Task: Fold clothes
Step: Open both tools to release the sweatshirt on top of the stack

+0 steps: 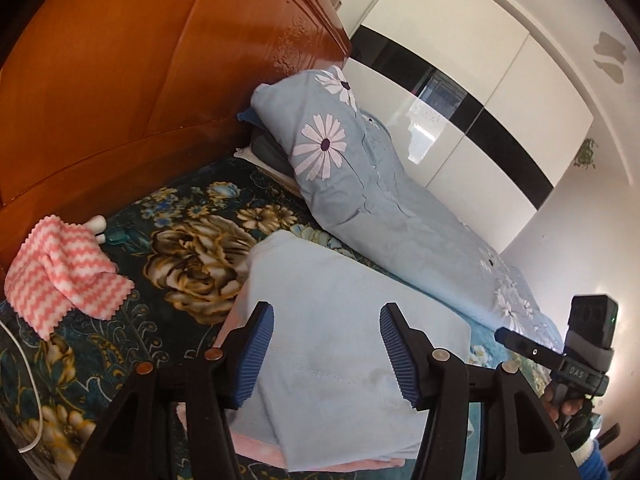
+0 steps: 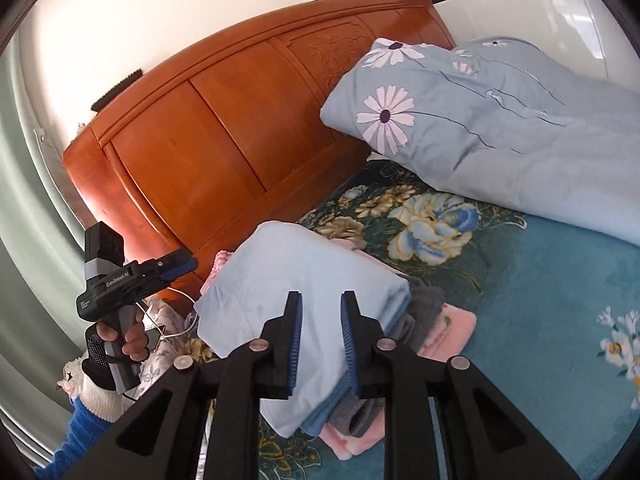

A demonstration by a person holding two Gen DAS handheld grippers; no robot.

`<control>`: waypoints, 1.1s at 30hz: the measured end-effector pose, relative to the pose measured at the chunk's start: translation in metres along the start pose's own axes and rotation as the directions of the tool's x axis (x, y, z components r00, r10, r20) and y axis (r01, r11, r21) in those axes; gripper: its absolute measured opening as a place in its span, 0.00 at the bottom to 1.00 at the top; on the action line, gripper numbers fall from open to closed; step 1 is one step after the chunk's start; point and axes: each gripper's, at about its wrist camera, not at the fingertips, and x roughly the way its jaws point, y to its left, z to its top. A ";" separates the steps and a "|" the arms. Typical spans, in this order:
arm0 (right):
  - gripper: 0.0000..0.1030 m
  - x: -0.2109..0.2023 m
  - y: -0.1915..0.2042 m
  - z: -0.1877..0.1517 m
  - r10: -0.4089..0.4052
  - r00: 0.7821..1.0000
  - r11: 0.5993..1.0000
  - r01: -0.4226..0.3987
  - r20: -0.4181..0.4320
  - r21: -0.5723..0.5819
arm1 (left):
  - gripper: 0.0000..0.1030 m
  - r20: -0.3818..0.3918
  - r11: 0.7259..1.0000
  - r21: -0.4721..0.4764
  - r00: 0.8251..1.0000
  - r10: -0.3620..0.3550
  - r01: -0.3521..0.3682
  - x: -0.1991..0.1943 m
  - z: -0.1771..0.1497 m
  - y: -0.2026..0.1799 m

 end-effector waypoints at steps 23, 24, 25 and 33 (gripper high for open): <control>0.30 0.009 0.011 -0.012 -0.071 0.997 0.997 0.071 -0.009 -0.038 | 0.58 0.058 0.966 0.188 0.984 0.168 -0.176 0.004 -0.040 -0.070; 0.35 0.003 0.014 -0.017 -0.078 0.997 0.996 0.078 -0.007 -0.036 | 0.58 0.072 0.964 0.188 0.981 0.179 -0.189 -0.002 -0.045 -0.077; 0.37 -0.001 0.017 -0.024 -0.085 0.996 0.996 0.085 -0.007 -0.036 | 0.59 0.082 0.963 0.177 0.978 0.193 -0.205 -0.007 -0.054 -0.082; 0.56 -0.019 0.023 -0.117 -0.233 0.973 0.971 0.232 0.009 0.058 | 0.86 0.131 0.951 0.008 0.943 0.305 -0.309 -0.035 -0.164 -0.098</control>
